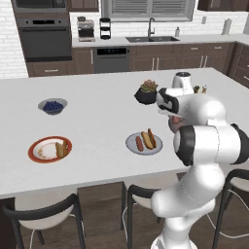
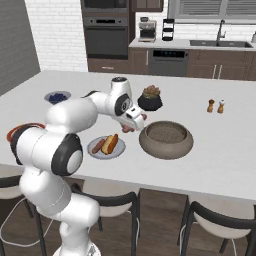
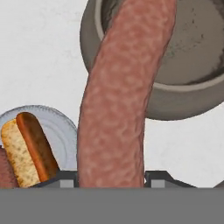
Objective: Place one bun and one sausage from the bowl on each plate.
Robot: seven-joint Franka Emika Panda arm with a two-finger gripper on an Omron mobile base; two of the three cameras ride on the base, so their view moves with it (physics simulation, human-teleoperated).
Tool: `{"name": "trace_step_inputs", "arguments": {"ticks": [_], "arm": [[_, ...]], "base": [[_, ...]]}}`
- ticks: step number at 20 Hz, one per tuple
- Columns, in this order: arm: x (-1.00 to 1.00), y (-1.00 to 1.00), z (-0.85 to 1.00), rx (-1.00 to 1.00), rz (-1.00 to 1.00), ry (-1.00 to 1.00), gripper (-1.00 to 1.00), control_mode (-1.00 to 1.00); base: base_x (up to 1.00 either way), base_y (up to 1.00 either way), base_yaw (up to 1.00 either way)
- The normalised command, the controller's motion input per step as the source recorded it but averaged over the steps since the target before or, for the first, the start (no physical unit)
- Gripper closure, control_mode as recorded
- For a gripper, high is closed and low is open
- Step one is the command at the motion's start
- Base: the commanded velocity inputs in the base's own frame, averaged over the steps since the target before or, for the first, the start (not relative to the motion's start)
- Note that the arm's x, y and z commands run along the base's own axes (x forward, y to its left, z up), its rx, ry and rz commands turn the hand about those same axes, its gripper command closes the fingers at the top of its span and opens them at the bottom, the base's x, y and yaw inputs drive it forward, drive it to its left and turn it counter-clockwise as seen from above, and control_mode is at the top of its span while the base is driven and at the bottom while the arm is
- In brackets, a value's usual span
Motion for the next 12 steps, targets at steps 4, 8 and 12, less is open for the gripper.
{"name": "trace_step_inputs", "arguments": {"ticks": [4, 8, 12], "arm": [[-0.17, 0.71, 0.14, 0.01, 0.04, 0.09, 1.0, -1.0], [-0.05, 0.81, 0.08, 0.01, 0.03, 0.06, 1.0, -1.0], [0.0, 0.93, 0.02, 0.0, 0.05, 0.05, 1.0, -1.0]], "base": [[0.0, 0.0, 0.0], [0.0, 0.0, 0.0], [0.0, 0.0, 0.0]]}}
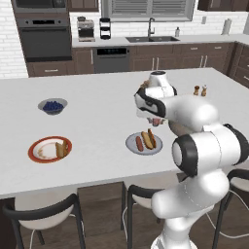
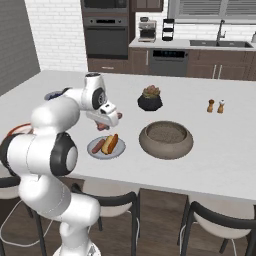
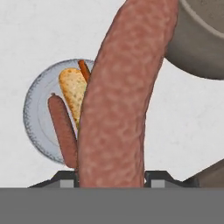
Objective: Place one bun and one sausage from the bowl on each plate.
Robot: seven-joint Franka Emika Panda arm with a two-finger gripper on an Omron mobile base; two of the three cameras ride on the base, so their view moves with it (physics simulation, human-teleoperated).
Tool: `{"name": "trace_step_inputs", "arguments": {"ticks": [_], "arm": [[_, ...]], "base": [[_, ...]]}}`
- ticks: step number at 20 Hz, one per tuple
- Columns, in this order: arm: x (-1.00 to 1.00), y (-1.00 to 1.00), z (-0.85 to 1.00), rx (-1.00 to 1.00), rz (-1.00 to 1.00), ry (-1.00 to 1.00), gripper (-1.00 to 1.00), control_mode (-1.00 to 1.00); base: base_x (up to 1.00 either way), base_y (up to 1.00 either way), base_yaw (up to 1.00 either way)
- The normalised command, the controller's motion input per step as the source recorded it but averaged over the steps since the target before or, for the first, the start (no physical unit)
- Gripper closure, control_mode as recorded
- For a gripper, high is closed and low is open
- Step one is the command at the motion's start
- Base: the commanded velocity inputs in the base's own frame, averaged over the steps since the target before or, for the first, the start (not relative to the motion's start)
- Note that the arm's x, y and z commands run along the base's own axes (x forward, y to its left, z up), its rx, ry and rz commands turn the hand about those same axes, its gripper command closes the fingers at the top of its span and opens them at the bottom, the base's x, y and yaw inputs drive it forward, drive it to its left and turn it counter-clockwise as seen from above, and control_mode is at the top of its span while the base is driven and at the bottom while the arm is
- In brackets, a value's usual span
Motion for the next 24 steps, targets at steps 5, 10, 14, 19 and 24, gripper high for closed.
{"name": "trace_step_inputs", "arguments": {"ticks": [5, 10, 14, 19, 24], "arm": [[0.0, 0.95, 0.0, 0.02, 0.03, 0.05, 1.0, -1.0], [0.0, 0.95, 0.0, 0.03, 0.02, 0.04, 1.0, -1.0], [0.0, 0.93, 0.0, 0.03, 0.03, 0.03, 1.0, -1.0], [0.01, 0.87, 0.0, 0.04, 0.05, 0.04, 1.0, -1.0], [0.0, 0.74, 0.0, 0.04, 0.06, 0.04, 1.0, -1.0]], "base": [[0.0, 0.0, 0.0], [0.0, 0.0, 0.0], [0.0, 0.0, 0.0], [0.0, 0.0, 0.0], [0.0, 0.0, 0.0]]}}
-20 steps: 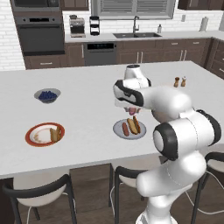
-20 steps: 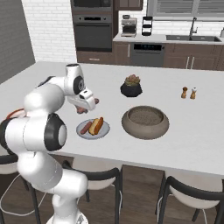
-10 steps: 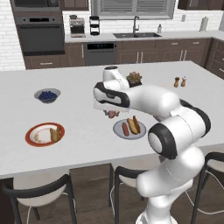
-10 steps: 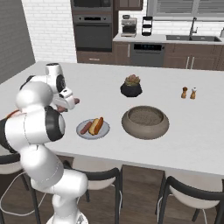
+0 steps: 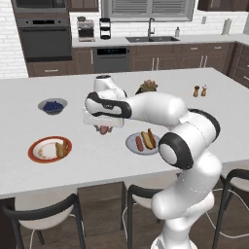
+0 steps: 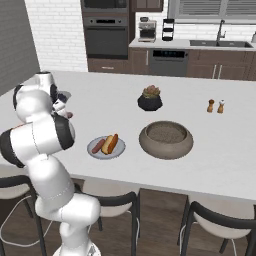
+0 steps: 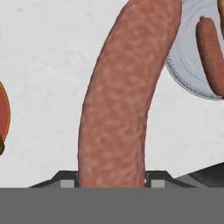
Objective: Place one bun and one sausage from the bowl on each plate.
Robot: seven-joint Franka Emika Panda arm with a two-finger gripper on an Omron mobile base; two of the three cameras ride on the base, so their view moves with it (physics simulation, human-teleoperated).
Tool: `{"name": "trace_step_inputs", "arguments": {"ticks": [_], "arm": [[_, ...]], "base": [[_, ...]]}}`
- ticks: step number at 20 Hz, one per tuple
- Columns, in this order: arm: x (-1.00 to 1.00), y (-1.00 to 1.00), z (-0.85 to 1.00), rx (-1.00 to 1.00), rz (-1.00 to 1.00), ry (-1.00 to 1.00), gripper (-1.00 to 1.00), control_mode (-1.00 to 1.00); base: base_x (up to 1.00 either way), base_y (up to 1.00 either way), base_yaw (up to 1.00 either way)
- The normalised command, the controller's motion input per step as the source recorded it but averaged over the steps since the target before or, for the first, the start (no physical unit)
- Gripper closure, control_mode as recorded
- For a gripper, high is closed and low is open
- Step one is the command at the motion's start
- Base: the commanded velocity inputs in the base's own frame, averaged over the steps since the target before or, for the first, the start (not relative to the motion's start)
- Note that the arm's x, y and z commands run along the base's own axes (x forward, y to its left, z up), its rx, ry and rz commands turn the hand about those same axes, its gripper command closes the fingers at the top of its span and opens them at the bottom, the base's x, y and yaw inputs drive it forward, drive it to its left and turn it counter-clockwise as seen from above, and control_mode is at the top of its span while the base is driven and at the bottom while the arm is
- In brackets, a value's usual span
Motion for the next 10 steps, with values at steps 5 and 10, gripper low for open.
{"name": "trace_step_inputs", "arguments": {"ticks": [5, 10], "arm": [[0.06, 0.77, -0.12, 0.01, 0.04, 0.0, 1.0, -1.0], [0.31, 0.72, -0.21, 0.0, 0.03, 0.0, 1.0, -1.0]], "base": [[0.0, 0.0, 0.0], [0.0, 0.0, 0.0]]}}
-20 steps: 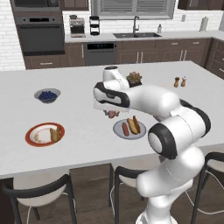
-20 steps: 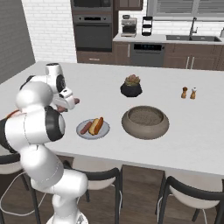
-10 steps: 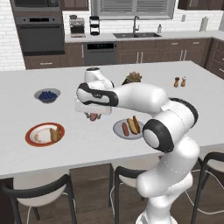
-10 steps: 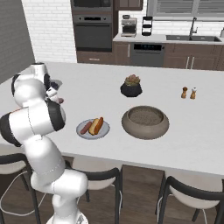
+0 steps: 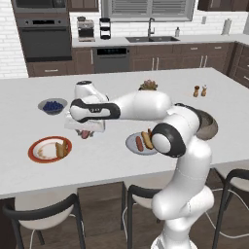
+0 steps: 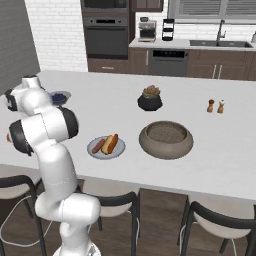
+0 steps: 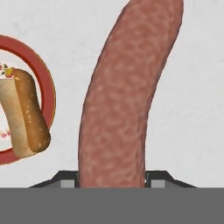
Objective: Place one bun and one sausage from the bowl on each plate.
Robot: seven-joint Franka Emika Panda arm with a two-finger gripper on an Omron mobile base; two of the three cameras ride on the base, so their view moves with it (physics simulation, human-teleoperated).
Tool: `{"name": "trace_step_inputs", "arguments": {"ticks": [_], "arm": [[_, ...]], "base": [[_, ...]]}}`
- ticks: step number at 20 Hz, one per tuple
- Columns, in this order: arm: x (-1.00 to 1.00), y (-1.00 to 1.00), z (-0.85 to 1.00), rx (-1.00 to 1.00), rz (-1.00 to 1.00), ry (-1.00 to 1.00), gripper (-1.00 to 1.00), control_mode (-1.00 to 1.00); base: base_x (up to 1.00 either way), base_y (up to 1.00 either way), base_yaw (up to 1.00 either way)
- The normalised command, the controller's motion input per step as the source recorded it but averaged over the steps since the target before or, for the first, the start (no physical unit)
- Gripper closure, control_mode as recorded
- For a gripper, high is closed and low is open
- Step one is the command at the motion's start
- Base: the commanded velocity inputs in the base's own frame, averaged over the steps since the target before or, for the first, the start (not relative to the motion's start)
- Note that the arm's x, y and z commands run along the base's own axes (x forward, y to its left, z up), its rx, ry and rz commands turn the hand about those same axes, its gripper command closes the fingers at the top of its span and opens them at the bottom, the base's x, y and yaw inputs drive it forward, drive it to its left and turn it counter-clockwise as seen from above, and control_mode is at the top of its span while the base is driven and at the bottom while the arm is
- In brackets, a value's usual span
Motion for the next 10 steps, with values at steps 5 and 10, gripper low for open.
{"name": "trace_step_inputs", "arguments": {"ticks": [5, 10], "arm": [[0.11, 0.45, -0.28, 0.0, 0.05, -0.04, 1.0, -1.0], [0.31, 0.52, -0.29, 0.0, 0.05, -0.03, 1.0, -1.0]], "base": [[0.0, 0.0, 0.0], [0.0, 0.0, 0.0]]}}
